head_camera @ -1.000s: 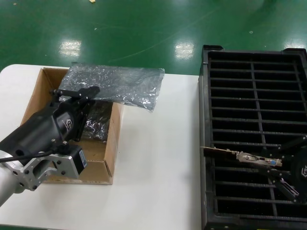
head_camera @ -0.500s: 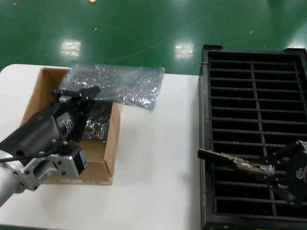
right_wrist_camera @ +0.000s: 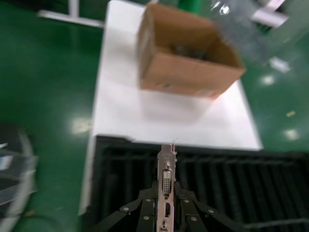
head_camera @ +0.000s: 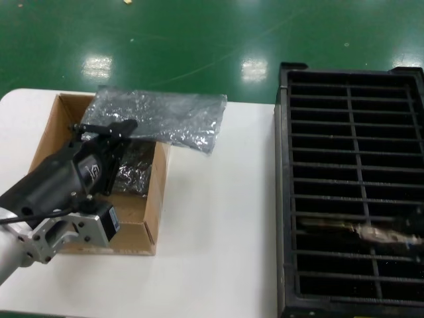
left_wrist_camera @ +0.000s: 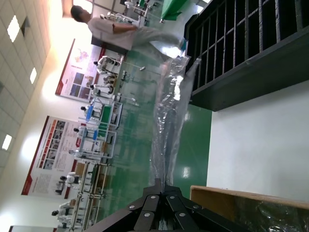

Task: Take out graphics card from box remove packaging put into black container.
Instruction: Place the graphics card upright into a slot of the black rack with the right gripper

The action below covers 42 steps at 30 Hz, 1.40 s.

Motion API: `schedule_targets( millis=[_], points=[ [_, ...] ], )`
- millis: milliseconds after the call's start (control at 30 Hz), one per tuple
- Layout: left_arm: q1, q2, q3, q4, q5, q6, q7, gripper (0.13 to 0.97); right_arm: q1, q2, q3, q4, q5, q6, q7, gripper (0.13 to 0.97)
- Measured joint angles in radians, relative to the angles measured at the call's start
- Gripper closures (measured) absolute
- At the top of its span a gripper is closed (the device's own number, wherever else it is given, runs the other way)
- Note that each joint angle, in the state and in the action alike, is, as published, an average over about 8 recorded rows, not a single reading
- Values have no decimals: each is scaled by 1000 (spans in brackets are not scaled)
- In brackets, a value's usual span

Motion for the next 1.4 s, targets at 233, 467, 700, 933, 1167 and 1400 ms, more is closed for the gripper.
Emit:
schedule_targets(
  millis=[233,467,700,933,1167,1400],
  points=[
    [0,0,0,0,0,0,0,957,103,-14,-79,-54,-12,-138,10,908],
    [0,0,0,0,0,0,0,957,207,-61,-146,-94,-55,-218,-3,908],
    [0,0,0,0,0,0,0,957,335,-99,-263,-142,-84,-263,4,908],
    [0,0,0,0,0,0,0,957,476,-105,-435,-185,-79,-274,40,908],
    [0,0,0,0,0,0,0,957,613,-110,-609,-219,-76,-276,80,908],
    [0,0,0,0,0,0,0,957,720,-132,-735,-242,-79,-277,101,908]
  ],
)
